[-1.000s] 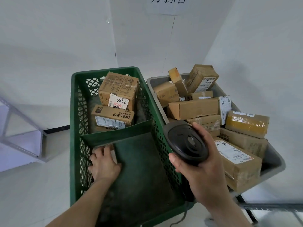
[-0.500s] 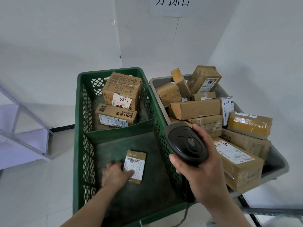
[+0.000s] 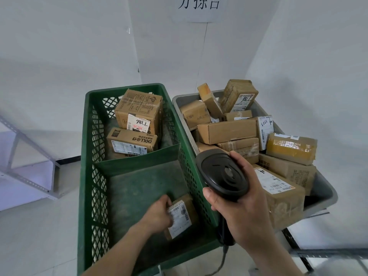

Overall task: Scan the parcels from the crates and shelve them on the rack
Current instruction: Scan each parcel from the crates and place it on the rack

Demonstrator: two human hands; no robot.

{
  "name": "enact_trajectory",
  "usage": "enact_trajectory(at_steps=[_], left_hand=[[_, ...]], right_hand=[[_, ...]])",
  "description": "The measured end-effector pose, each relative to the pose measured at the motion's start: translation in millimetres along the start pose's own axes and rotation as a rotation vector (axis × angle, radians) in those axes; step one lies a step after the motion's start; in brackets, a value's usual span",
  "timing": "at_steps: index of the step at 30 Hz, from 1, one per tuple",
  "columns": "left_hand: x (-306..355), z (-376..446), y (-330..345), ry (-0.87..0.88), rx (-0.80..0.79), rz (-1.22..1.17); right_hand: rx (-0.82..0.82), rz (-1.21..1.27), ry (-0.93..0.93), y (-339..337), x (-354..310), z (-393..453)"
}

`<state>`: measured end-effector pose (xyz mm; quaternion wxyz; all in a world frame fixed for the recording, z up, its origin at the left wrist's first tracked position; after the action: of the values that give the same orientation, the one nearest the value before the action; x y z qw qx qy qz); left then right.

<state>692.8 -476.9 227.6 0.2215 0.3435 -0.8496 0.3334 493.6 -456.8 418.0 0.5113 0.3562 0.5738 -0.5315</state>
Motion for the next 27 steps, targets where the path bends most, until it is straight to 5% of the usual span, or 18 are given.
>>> enact_trajectory(at_steps=[5, 10, 20, 27], left_hand=[[14.0, -21.0, -53.1, 0.036, 0.095, -0.071], [49.3, -61.3, -92.9, 0.185, 0.272, -0.386], [121.4, -109.0, -73.3, 0.390, 0.438, -0.808], [157.4, -132.5, -50.7, 0.509, 0.480, -0.556]], right_hand=[[0.005, 0.019, -0.026, -14.3, -0.4, -4.2], [-0.007, 0.080, -0.061, -26.9, -6.0, -11.6], [-0.107, 0.097, -0.083, -53.2, -30.8, -44.8], [-0.024, 0.039, -0.075, -64.1, -57.9, -82.4]])
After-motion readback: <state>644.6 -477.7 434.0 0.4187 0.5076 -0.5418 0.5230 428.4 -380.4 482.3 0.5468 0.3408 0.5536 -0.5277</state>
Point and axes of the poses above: each hand's wrist, its own z-axis towards the middle knuckle, its own y-axis out of the palm, x = y × z, the point moved 1 cm from there along z, towards the middle knuckle, and after that the axes turned 9 degrees about -x, right-handed, at the moved point
